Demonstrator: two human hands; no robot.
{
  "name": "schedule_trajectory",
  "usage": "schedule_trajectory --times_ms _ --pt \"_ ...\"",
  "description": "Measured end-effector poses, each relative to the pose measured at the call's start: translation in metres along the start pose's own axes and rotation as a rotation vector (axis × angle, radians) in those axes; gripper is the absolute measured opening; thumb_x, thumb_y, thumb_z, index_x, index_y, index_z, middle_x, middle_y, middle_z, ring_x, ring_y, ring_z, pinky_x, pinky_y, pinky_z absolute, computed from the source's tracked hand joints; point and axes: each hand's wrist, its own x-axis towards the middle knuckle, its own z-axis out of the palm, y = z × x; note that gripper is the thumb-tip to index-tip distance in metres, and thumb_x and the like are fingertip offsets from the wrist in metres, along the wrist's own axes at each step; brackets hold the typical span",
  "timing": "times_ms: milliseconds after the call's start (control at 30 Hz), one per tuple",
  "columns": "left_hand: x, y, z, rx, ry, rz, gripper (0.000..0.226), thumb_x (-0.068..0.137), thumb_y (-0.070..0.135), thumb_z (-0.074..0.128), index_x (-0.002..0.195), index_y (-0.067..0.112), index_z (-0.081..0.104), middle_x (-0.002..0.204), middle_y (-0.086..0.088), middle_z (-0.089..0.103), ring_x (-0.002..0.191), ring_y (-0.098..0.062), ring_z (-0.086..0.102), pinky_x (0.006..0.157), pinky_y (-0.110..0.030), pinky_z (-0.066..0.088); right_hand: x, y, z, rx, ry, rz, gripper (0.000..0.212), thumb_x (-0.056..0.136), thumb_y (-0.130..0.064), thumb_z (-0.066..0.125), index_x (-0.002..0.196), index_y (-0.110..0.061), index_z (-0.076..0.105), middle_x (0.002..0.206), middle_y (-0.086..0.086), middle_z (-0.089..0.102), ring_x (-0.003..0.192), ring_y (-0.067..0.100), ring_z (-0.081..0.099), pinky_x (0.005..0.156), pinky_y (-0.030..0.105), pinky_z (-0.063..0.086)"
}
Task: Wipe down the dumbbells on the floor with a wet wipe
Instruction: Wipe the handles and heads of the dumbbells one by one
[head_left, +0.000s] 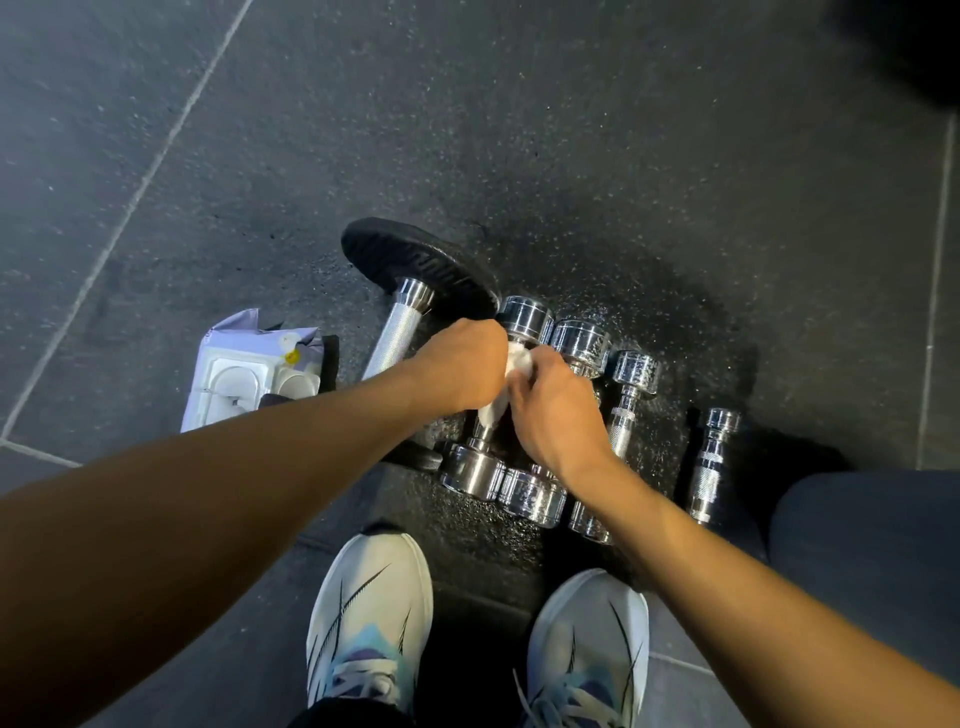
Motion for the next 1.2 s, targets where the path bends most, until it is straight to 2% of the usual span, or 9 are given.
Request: schedule_trajectory --times_ms 133,233,300,367,467,600,900,1067,1200 --pt "0.0 0.008 0.004 -0.071 -0.044 0.02 0.009 0.096 0.019 0.058 0.101 0.014 0.063 0.096 -0.007 0.063 0.09 -0.025 0.062 0.077 -0.037 0.052 0.009 0.005 0.005 0.003 0.04 0.097 0.01 0.102 -0.006 0.05 0.1 -0.005 0.059 0.078 0.0 0.064 0.063 0.009 0.059 0.043 0.011 0.04" --pt "0.001 0.006 -0.002 -0.054 -0.154 -0.031 0.016 0.093 0.007 0.059 0.107 0.003 0.064 0.103 -0.012 0.064 0.097 -0.028 0.064 0.088 -0.04 0.056 0.006 0.004 0.006 0.12 -0.001 0.221 0.023 0.104 -0.011 0.045 0.109 -0.004 0.066 0.103 0.014 0.071 0.08 0.016 0.057 0.056 0.016 0.036" --pt "0.003 0.003 -0.002 -0.021 -0.264 -0.059 0.021 0.093 0.0 0.055 0.111 -0.003 0.065 0.102 -0.017 0.067 0.087 -0.028 0.065 0.075 -0.037 0.056 -0.003 -0.007 0.001 0.124 -0.106 0.303 0.03 0.105 -0.006 0.038 0.116 -0.004 0.066 0.115 0.01 0.068 0.097 0.018 0.059 0.065 0.019 0.038" --pt "0.002 0.001 -0.002 -0.068 -0.34 -0.109 0.017 0.096 -0.002 0.05 0.108 -0.006 0.062 0.083 -0.014 0.063 0.065 -0.019 0.055 0.057 -0.028 0.045 -0.003 -0.007 -0.003 0.314 -0.127 0.38 0.031 0.102 0.001 0.039 0.121 -0.005 0.063 0.11 0.008 0.069 0.092 0.018 0.064 0.064 0.021 0.045" --pt "0.004 0.003 -0.005 -0.287 -0.256 -0.149 0.024 0.098 0.001 0.042 0.113 -0.006 0.06 0.08 -0.013 0.058 0.065 -0.019 0.049 0.061 -0.027 0.043 0.013 -0.002 -0.008 0.352 -0.082 0.369 0.03 0.098 0.006 0.044 0.116 -0.001 0.066 0.102 0.017 0.071 0.089 0.029 0.069 0.078 0.039 0.061" --pt "0.008 0.011 -0.003 -0.481 -0.168 -0.167 0.019 0.099 0.006 0.043 0.092 0.006 0.061 0.092 -0.013 0.062 0.081 -0.022 0.054 0.072 -0.032 0.046 0.017 -0.003 -0.008 0.458 -0.085 0.354 0.031 0.091 0.01 0.044 0.097 -0.004 0.071 0.1 0.019 0.076 0.101 0.036 0.072 0.095 0.056 0.057" --pt "0.022 -0.017 0.007 -0.135 -0.579 -0.196 0.025 0.106 0.011 0.045 0.093 -0.001 0.063 0.08 -0.004 0.065 0.059 -0.012 0.049 0.053 -0.023 0.046 -0.001 0.009 -0.005 0.206 -0.316 0.361 0.014 0.099 -0.003 0.057 0.102 -0.009 0.069 0.103 0.014 0.073 0.099 0.031 0.074 0.089 0.052 0.061" --pt "0.023 -0.001 -0.002 -0.168 -0.317 -0.116 0.015 0.101 0.004 0.046 0.1 0.003 0.061 0.087 -0.012 0.065 0.063 -0.018 0.055 0.053 -0.027 0.046 0.011 -0.002 -0.011 0.351 -0.088 0.313 0.022 0.1 -0.006 0.059 0.088 -0.024 0.065 0.101 0.007 0.074 0.099 0.026 0.073 0.091 0.048 0.06" --pt "0.021 0.002 0.001 -0.132 -0.169 -0.077 0.023 0.096 -0.001 0.047 0.113 -0.003 0.062 0.088 -0.015 0.063 0.068 -0.02 0.056 0.054 -0.027 0.043 0.009 -0.006 -0.005 0.334 -0.065 0.306 0.019 0.104 -0.01 0.054 0.094 -0.016 0.069 0.097 0.007 0.076 0.093 0.024 0.074 0.086 0.048 0.062"
